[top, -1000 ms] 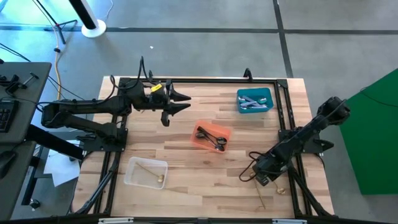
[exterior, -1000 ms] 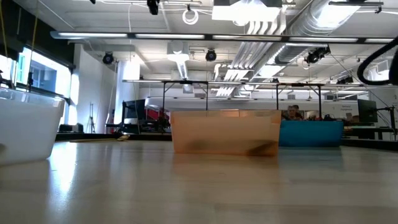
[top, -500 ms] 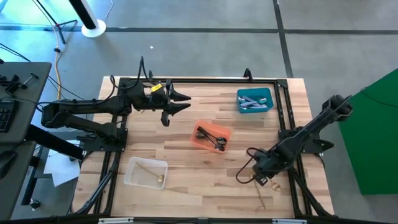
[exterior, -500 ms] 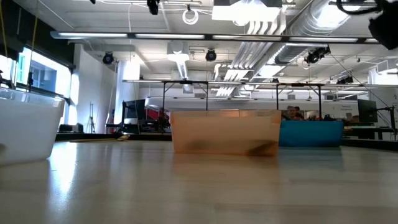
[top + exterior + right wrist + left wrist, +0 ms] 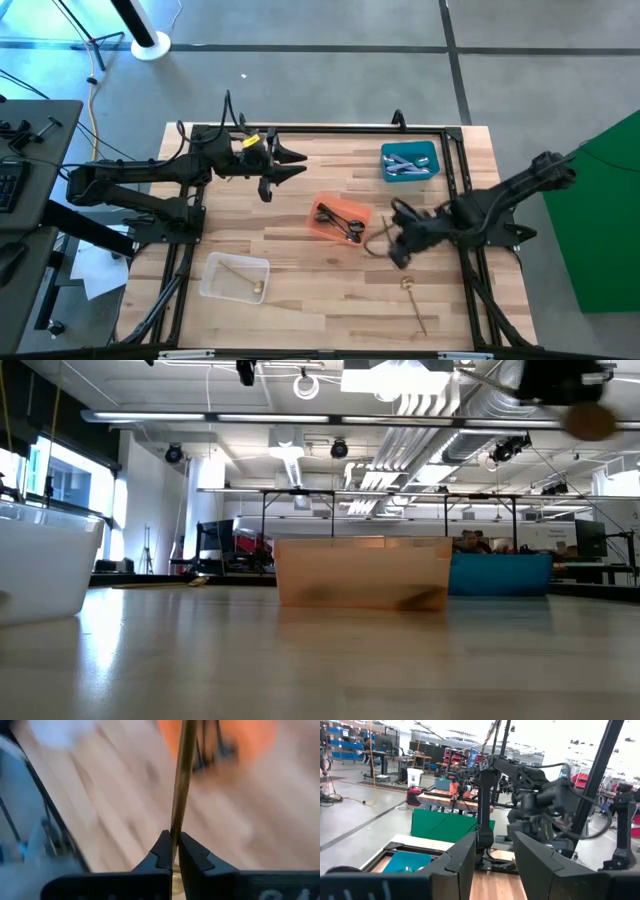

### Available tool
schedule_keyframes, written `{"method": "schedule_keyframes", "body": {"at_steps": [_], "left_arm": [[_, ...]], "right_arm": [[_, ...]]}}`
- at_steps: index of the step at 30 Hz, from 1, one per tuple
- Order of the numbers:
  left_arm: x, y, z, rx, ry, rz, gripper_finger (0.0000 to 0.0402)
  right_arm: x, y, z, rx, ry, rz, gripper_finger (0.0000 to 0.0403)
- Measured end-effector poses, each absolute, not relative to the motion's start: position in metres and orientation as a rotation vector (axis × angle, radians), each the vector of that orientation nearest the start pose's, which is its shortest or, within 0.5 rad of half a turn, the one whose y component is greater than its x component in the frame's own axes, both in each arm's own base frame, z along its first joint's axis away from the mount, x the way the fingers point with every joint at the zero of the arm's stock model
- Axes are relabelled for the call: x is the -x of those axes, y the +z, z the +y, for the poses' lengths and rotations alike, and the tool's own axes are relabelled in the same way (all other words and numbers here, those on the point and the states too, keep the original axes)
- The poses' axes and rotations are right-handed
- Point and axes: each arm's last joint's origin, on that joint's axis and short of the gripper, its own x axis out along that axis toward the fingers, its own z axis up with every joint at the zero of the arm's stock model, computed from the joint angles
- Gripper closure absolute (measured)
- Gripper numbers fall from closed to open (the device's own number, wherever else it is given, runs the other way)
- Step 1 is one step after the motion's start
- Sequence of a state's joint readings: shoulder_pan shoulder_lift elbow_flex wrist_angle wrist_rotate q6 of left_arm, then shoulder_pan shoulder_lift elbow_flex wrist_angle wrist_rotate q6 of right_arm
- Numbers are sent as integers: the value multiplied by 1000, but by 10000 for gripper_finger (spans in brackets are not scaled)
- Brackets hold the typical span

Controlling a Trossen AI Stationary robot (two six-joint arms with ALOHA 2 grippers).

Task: Sort silverware by color (type)
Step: Put the bottom right golden spoon into the white bin

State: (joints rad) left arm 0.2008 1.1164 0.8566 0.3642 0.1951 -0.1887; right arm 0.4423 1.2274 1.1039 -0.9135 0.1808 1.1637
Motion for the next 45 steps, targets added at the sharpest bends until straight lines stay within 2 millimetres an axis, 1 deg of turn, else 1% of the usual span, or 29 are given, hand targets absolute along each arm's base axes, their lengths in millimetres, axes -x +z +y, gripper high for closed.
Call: {"method": "schedule_keyframes", "body": {"at_steps": [4,8,12,15,18,21,31,35,45], "left_arm": [[-248,346,45,213,-8,-109,280],[-248,346,45,274,-11,-109,280],[-248,346,45,299,-12,-110,280],[-248,347,45,298,-13,-111,280],[-248,347,45,296,-14,-119,280],[-248,348,45,295,-16,-129,280],[-248,349,45,294,-16,-132,280],[-248,348,45,269,-14,-132,280],[-247,350,45,258,-16,-145,280]], "right_arm": [[-236,316,75,-627,-293,725,403],[-258,334,50,-504,-235,503,403],[-270,348,22,-404,-241,345,403],[-273,354,6,-360,-221,286,403],[-274,356,-3,-339,-174,281,403],[-274,355,-7,-316,-157,292,403],[-274,355,-8,-234,-126,299,403],[-274,355,-8,-195,-105,308,403],[-274,355,-19,-199,-141,305,403]]}}
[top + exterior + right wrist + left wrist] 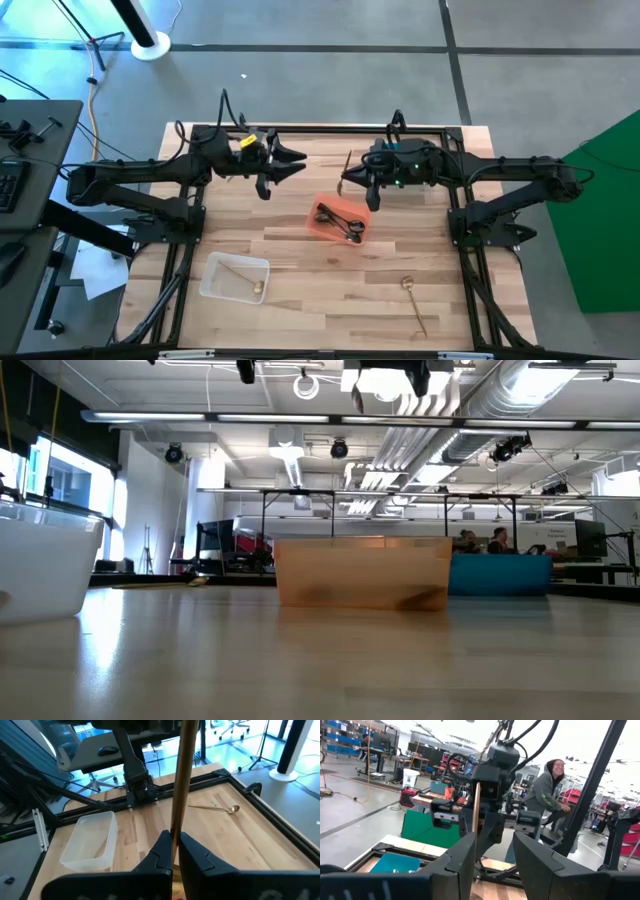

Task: Sort silverware by color (type)
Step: Put the bottom right golden spoon into the white bin

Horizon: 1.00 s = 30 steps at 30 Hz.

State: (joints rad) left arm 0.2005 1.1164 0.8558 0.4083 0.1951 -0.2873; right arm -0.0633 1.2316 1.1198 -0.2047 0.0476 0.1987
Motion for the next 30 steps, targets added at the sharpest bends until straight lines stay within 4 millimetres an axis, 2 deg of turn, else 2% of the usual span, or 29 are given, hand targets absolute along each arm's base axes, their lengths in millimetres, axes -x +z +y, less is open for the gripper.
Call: {"method": "schedule_keyframes", "body": {"at_steps": [11,15,30], "left_arm": [[-247,351,45,271,-18,-152,280],[-247,351,45,222,-14,-153,280],[-247,351,44,217,-17,-152,280]], "right_arm": [[-275,360,-19,-181,-125,247,403],[-275,360,-19,-181,-117,249,403],[-274,356,-18,-175,-82,291,403]]}}
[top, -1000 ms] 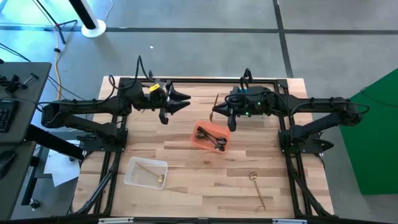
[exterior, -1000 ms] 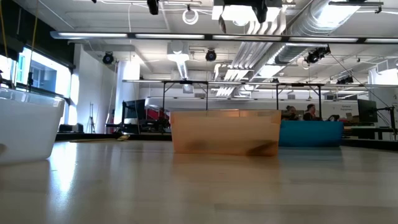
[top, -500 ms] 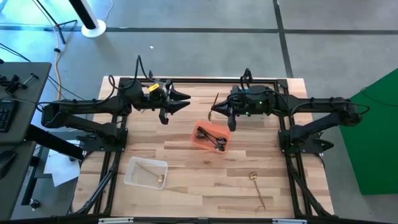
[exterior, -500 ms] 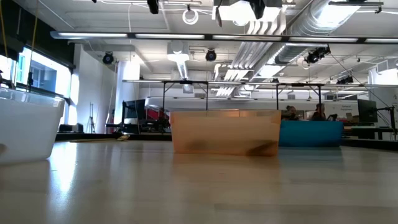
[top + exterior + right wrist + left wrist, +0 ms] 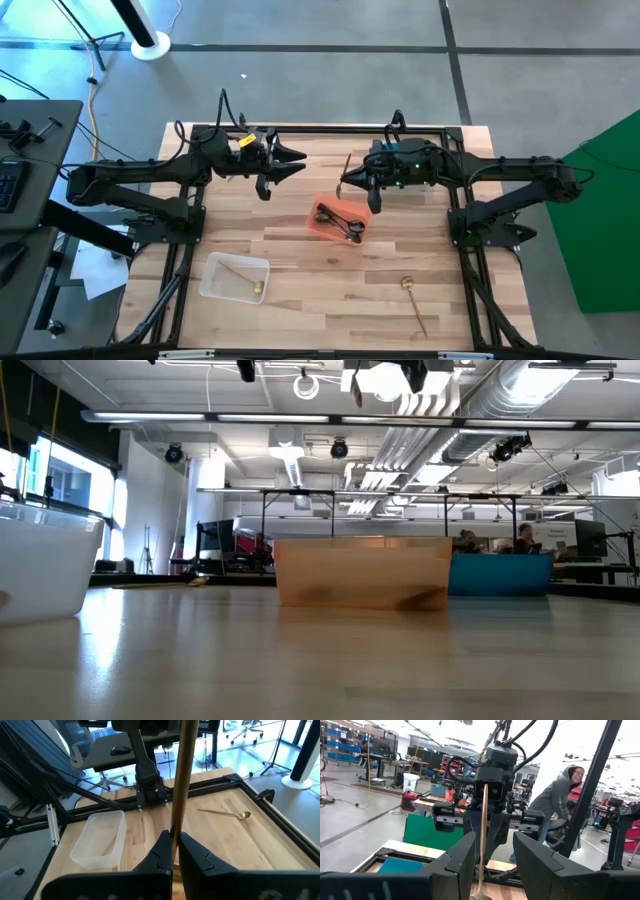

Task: Sort silverware by color (type)
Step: Put the bottom right golden spoon into the white bin

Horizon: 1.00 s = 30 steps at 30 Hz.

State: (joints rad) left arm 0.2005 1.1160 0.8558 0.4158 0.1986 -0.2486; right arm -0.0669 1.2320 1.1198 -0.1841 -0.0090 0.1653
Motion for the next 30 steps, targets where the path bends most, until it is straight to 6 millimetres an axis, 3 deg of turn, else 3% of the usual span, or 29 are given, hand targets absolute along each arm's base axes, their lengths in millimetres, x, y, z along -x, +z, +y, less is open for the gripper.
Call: {"method": "schedule_keyframes", "body": {"at_steps": [7,23,30], "left_arm": [[-247,350,44,123,-11,-152,280],[-250,344,45,212,-9,-97,279],[-277,336,47,222,10,-54,252]], "right_arm": [[-278,357,-17,-146,-88,271,403],[-297,348,-17,-109,-86,233,403],[-308,339,-18,-109,-84,252,403]]}}
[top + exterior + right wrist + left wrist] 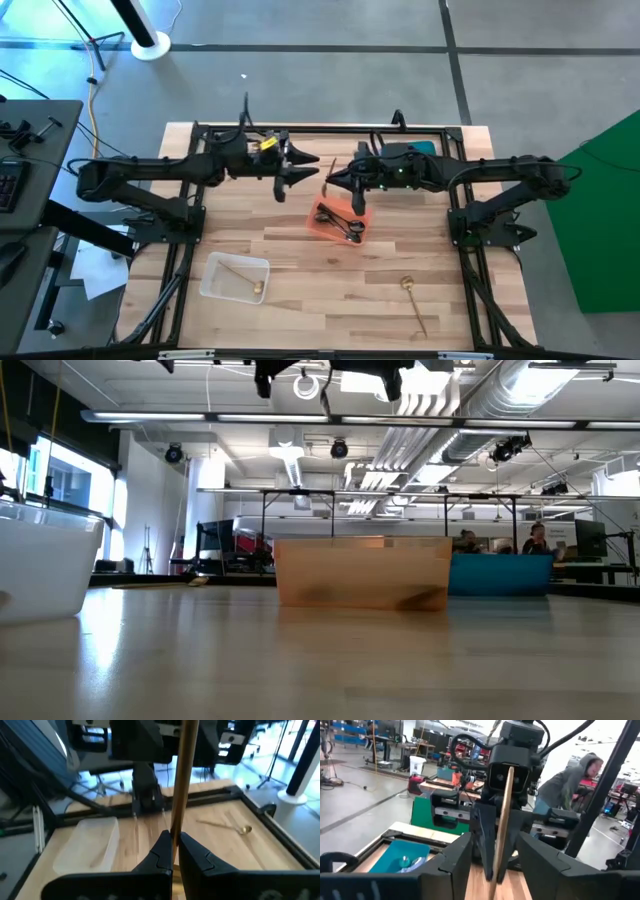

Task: Sort silverware by color (type)
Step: Put the bottom right golden spoon into the white bin

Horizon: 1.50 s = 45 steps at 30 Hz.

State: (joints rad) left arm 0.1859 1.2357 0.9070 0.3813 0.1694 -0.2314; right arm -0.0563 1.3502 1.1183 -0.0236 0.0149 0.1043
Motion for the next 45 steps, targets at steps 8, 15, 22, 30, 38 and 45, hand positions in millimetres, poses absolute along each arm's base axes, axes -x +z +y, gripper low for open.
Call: {"method": "schedule_keyframes", "body": {"at_steps": [8,15,22,30,38,45], "left_arm": [[-299,336,48,201,-1,-36,211],[-319,320,39,209,-44,21,202],[-324,321,28,163,-80,-2,233],[-318,326,34,127,-5,-2,362],[-319,325,37,137,4,-1,388],[-311,328,43,122,31,25,395]], "right_arm": [[-307,336,-17,-119,-79,282,403],[-312,333,-17,-138,-78,272,403],[-311,329,-15,-146,-75,312,403],[-311,330,-15,-146,-77,308,403],[-312,331,-14,-95,-36,296,391],[-310,330,-14,-108,-59,313,317]]}}
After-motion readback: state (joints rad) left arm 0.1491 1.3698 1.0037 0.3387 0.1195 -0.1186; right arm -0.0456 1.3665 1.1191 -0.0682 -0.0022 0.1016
